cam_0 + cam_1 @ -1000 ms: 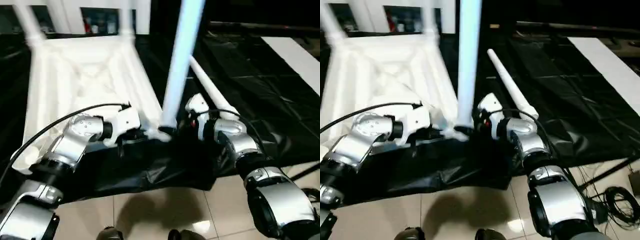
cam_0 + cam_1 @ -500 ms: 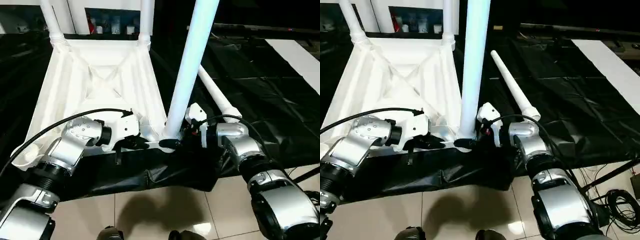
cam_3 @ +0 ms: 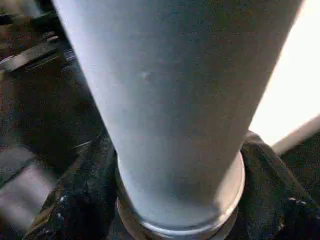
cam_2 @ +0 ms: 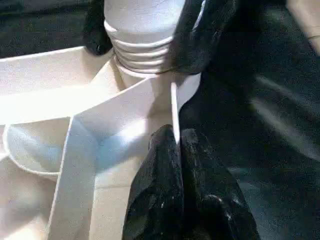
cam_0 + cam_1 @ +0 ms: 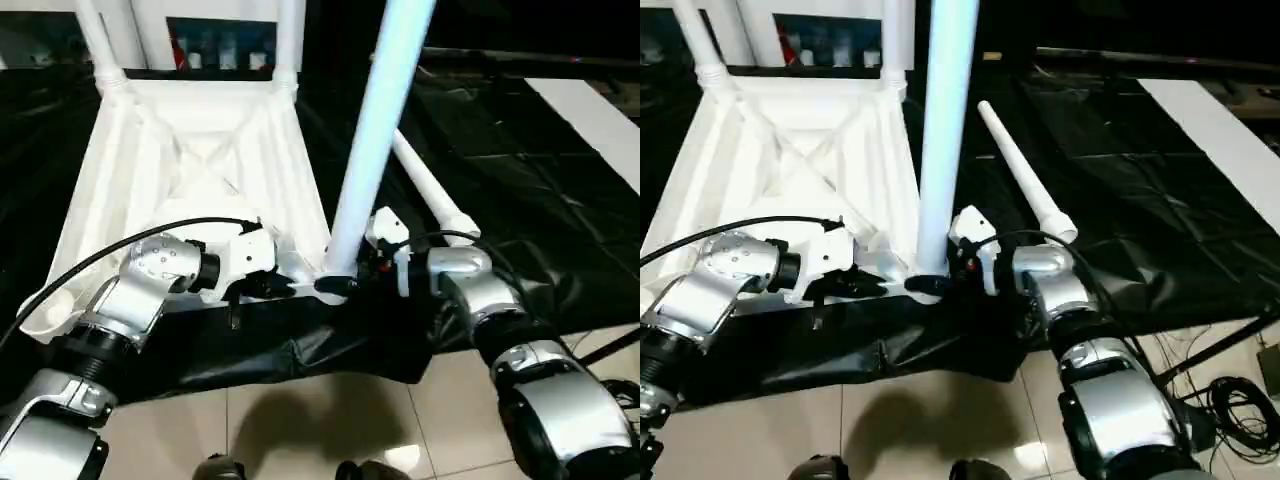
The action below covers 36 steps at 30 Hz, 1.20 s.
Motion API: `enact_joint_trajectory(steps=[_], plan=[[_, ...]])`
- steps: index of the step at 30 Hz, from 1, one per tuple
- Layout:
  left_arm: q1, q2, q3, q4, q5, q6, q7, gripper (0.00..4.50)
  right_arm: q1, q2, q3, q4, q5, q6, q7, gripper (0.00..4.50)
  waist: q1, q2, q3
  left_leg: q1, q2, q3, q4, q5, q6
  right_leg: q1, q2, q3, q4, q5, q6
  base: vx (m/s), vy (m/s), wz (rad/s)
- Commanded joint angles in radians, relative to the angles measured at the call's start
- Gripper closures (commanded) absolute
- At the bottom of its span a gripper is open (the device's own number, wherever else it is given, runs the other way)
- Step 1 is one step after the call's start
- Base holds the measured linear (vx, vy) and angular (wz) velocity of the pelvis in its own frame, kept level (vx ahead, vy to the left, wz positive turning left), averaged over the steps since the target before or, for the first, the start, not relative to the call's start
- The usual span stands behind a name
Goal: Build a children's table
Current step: Rotate leg to tighten
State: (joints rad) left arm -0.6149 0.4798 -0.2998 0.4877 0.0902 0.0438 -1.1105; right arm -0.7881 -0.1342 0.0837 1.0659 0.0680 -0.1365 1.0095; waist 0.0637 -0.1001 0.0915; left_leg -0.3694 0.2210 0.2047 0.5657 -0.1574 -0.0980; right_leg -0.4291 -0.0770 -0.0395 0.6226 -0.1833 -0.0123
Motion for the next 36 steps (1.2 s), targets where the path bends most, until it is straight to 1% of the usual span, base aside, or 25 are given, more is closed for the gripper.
enact_joint_trajectory(steps=[1, 2, 3, 4, 5, 6, 8, 9, 10, 11, 13, 14, 16, 17, 18, 20, 23, 25, 28, 30, 31, 32, 34, 35, 36], plan=[[-0.003, -0.063, -0.019, 0.098, 0.049, 0.070, 0.146, 4.50, -0.010, 0.024, -0.069, 0.062, 0.013, 0.055, -0.244, 1.77, 0.000, 0.004, -0.057, 0.017, 0.015, -0.008, -0.063, -0.233, 0.022, 0.045, -0.060, 0.040, -0.081, -0.310, -0.189, -0.064, -0.016, 0.02], [-0.015, -0.084, -0.010, 0.117, 0.050, 0.097, 0.184, 4.50, -0.013, 0.038, -0.089, 0.073, 0.027, 0.069, -0.302, 1.77, -0.003, 0.002, -0.057, 0.022, 0.016, -0.010, -0.063, -0.269, 0.000, 0.041, -0.060, 0.040, -0.088, -0.376, -0.172, 0.000, 0.000, 0.00], [-0.015, -0.084, -0.010, 0.117, 0.050, 0.097, 0.184, 4.50, -0.013, 0.038, -0.089, 0.073, 0.027, 0.069, -0.302, 1.78, -0.003, 0.002, -0.056, 0.024, 0.016, -0.012, -0.064, -0.290, -0.005, 0.037, -0.060, 0.040, -0.091, -0.405, -0.165, -0.055, -0.004, 0.02], [-0.041, -0.127, 0.006, 0.149, 0.054, 0.146, 0.264, 4.50, -0.017, 0.063, -0.119, 0.094, 0.042, 0.087, -0.417, 1.78, -0.003, 0.002, -0.061, 0.022, 0.015, -0.016, -0.064, -0.307, -0.007, 0.041, -0.064, 0.038, -0.094, -0.442, -0.150, 0.000, 0.000, 0.00], [-0.041, -0.127, 0.006, 0.149, 0.054, 0.146, 0.264, 4.50, -0.017, 0.063, -0.119, 0.094, 0.042, 0.087, -0.417, 1.78, -0.005, 0.001, -0.060, 0.020, 0.016, -0.015, -0.066, -0.307, -0.008, 0.040, -0.063, 0.039, -0.095, -0.443, -0.146, 0.000, 0.000, 0.00], [-0.068, -0.173, 0.023, 0.184, 0.049, 0.182, 0.338, 4.50, -0.024, 0.088, -0.148, 0.113, 0.061, 0.097, -0.528, 1.78, -0.003, 0.007, -0.062, 0.024, 0.016, -0.017, -0.066, -0.315, -0.013, 0.037, -0.062, 0.038, -0.098, -0.448, -0.141, 0.000, 0.000, 0.00], [-0.119, -0.250, 0.043, 0.253, 0.045, 0.209, 0.451, 4.50, -0.039, 0.132, -0.193, 0.142, 0.091, 0.098, -0.700, 1.78, -0.005, 0.003, -0.063, 0.025, 0.011, -0.017, -0.066, -0.323, -0.024, 0.033, -0.058, 0.035, -0.099, -0.448, -0.129, 0.000, 0.000, 0.00], [-0.136, -0.271, 0.044, 0.278, 0.044, 0.201, 0.472, 4.50, -0.046, 0.144, -0.198, 0.150, 0.091, 0.091, -0.746, 1.78, -0.002, 0.013, -0.066, 0.028, 0.010, -0.018, -0.065, -0.323, -0.026, 0.033, -0.059, 0.035, -0.099, -0.435, -0.128, 0.000, 0.000, 0.00], [-0.144, -0.280, 0.043, 0.291, 0.044, 0.193, 0.479, 4.50, -0.051, 0.150, -0.197, 0.153, 0.088, 0.086, -0.767, 1.78, -0.003, 0.007, -0.068, 0.024, 0.011, -0.017, -0.065, -0.317, -0.020, 0.037, -0.056, 0.033, -0.097, -0.394, -0.131, 0.000, 0.000, 0.00], [-0.153, -0.290, 0.042, 0.307, 0.044, 0.176, 0.485, 4.50, -0.057, 0.157, -0.197, 0.157, 0.087, 0.083, -0.785, 1.78, -0.001, 0.012, -0.071, 0.021, 0.010, -0.018, -0.065, -0.309, -0.017, 0.041, -0.056, 0.033, -0.094, -0.369, -0.135, 0.000, 0.000, 0.00], [-0.174, -0.306, 0.038, 0.343, 0.061, 0.135, 0.502, 4.50, -0.073, 0.172, -0.207, 0.168, 0.086, 0.070, -0.824, 1.78, 0.002, 0.010, -0.073, 0.020, 0.008, -0.013, -0.063, -0.286, 0.001, 0.040, -0.053, 0.035, -0.092, -0.301, -0.147, 0.000, 0.000, 0.00], [-0.185, -0.314, 0.036, 0.362, 0.070, 0.111, 0.509, 4.50, -0.082, 0.180, -0.211, 0.173, 0.078, 0.065, -0.838, 1.78, 0.006, 0.015, -0.078, 0.020, 0.007, -0.013, -0.061, -0.273, 0.011, 0.044, -0.054, 0.036, -0.087, -0.268, -0.159, 0.000, 0.000, 0.00], [-0.197, -0.315, 0.027, 0.378, 0.081, 0.076, 0.498, 4.50, -0.093, 0.186, -0.209, 0.174, 0.065, 0.053, -0.838, 1.78, 0.010, 0.012, -0.082, 0.014, 0.007, -0.011, -0.059, -0.236, 0.021, 0.050, -0.054, 0.034, -0.081, -0.211, -0.166, 0.000, 0.000, 0.00], [-0.201, -0.314, 0.023, 0.385, 0.084, 0.063, 0.497, 4.50, -0.096, 0.190, -0.213, 0.172, 0.069, 0.047, -0.824, 1.43, 0.013, 0.019, -0.085, 0.015, 0.007, -0.012, -0.058, -0.229, 0.020, 0.053, -0.055, 0.034, -0.078, -0.196, -0.170, 0.000, 0.000, 0.00], [-0.203, -0.310, 0.020, 0.390, 0.086, 0.057, 0.495, 4.50, -0.098, 0.191, -0.212, 0.168, 0.068, 0.036, -0.817, 1.22, 0.014, 0.015, -0.084, 0.012, 0.008, -0.011, -0.058, -0.217, 0.025, 0.055, -0.053, 0.034, -0.076, -0.170, -0.177, 0.000, 0.000, 0.00], [-0.209, -0.303, 0.015, 0.407, 0.091, 0.039, 0.494, 4.50, -0.100, 0.195, -0.220, 0.161, 0.079, 0.010, -0.796, 1.06, 0.020, 0.021, -0.092, 0.012, 0.007, -0.011, -0.055, -0.197, 0.033, 0.060, -0.055, 0.033, -0.070, -0.130, -0.189, 0.000, 0.000, 0.00], [-0.212, -0.298, 0.007, 0.427, 0.095, -0.012, 0.484, 4.50, -0.094, 0.184, -0.207, 0.139, 0.066, -0.025, -0.801, 0.86, 0.020, 0.019, -0.093, 0.008, 0.008, -0.013, -0.057, -0.186, 0.028, 0.064, -0.056, 0.031, -0.068, -0.127, -0.191, 0.000, 0.000, 0.00], [-0.213, -0.302, 0.001, 0.441, 0.096, -0.077, 0.478, 4.50, -0.072, 0.164, -0.184, 0.090, 0.043, -0.055, -0.804, 0.62, 0.020, 0.018, -0.094, 0.013, 0.009, -0.011, -0.054, -0.186, 0.027, 0.062, -0.056, 0.032, -0.068, -0.120, -0.199, 0.000, 0.000, 0.00], [-0.217, -0.314, 0.014, 0.460, 0.092, -0.120, 0.500, 4.50, -0.046, 0.150, -0.180, 0.040, 0.039, -0.070, -0.791, 0.60, 0.028, 0.019, -0.095, 0.014, 0.009, -0.009, -0.053, -0.174, 0.036, 0.065, -0.055, 0.033, -0.066, -0.087, -0.202, 0.000, 0.000, 0.00], [-0.227, -0.330, 0.043, 0.478, 0.073, -0.162, 0.523, 4.50, 0.006, 0.131, -0.183, -0.058, 0.047, -0.075, -0.774, 0.60, 0.029, 0.020, -0.097, 0.015, 0.009, -0.009, -0.051, -0.171, 0.044, 0.067, -0.054, 0.033, -0.064, -0.068, -0.204, 0.000, 0.000, 0.00], [-0.239, -0.341, 0.075, 0.479, 0.039, -0.166, 0.511, 4.22, 0.053, 0.115, -0.178, -0.144, 0.042, -0.071, -0.770, 0.59, 0.030, 0.019, -0.096, 0.015, 0.008, -0.009, -0.051, -0.170, 0.048, 0.067, -0.053, 0.033, -0.064, -0.063, -0.204, 0.000, 0.000, 0.00], [-0.246, -0.348, 0.101, 0.473, 0.008, -0.147, 0.497, 4.05, 0.077, 0.108, -0.174, -0.187, 0.040, -0.065, -0.764, 0.58, 0.033, 0.018, -0.100, 0.015, 0.008, -0.009, -0.048, -0.142, 0.054, 0.071, -0.052, 0.034, -0.056, -0.013, -0.211, 0.000, 0.000, 0.00], [-0.264, -0.353, 0.129, 0.463, -0.015, -0.155, 0.522, 3.93, 0.140, 0.090, -0.161, -0.288, 0.027, -0.056, -0.759, 0.58, 0.037, 0.018, -0.102, 0.018, 0.008, -0.007, -0.045, -0.122, 0.062, 0.069, -0.050, 0.033, -0.053, 0.038, -0.227, 0.000, 0.000, 0.00], [-0.276, -0.353, 0.150, 0.458, -0.033, -0.150, 0.536, 3.84, 0.176, 0.084, -0.154, -0.346, 0.027, -0.041, -0.751, 0.58, 0.036, 0.016, -0.101, 0.013, 0.007, -0.009, -0.046, -0.119, 0.066, 0.073, -0.048, 0.032, -0.052, 0.048, -0.227, 0.000, 0.000, 0.00], [-0.284, -0.353, 0.163, 0.457, -0.043, -0.148, 0.546, 3.71, 0.196, 0.081, -0.149, -0.380, 0.027, -0.031, -0.746, 0.58, 0.038, 0.017, -0.101, 0.014, 0.005, -0.009, -0.044, -0.125, 0.072, 0.074, -0.049, 0.031, -0.053, 0.046, -0.223, 0.000, 0.000, 0.00]])
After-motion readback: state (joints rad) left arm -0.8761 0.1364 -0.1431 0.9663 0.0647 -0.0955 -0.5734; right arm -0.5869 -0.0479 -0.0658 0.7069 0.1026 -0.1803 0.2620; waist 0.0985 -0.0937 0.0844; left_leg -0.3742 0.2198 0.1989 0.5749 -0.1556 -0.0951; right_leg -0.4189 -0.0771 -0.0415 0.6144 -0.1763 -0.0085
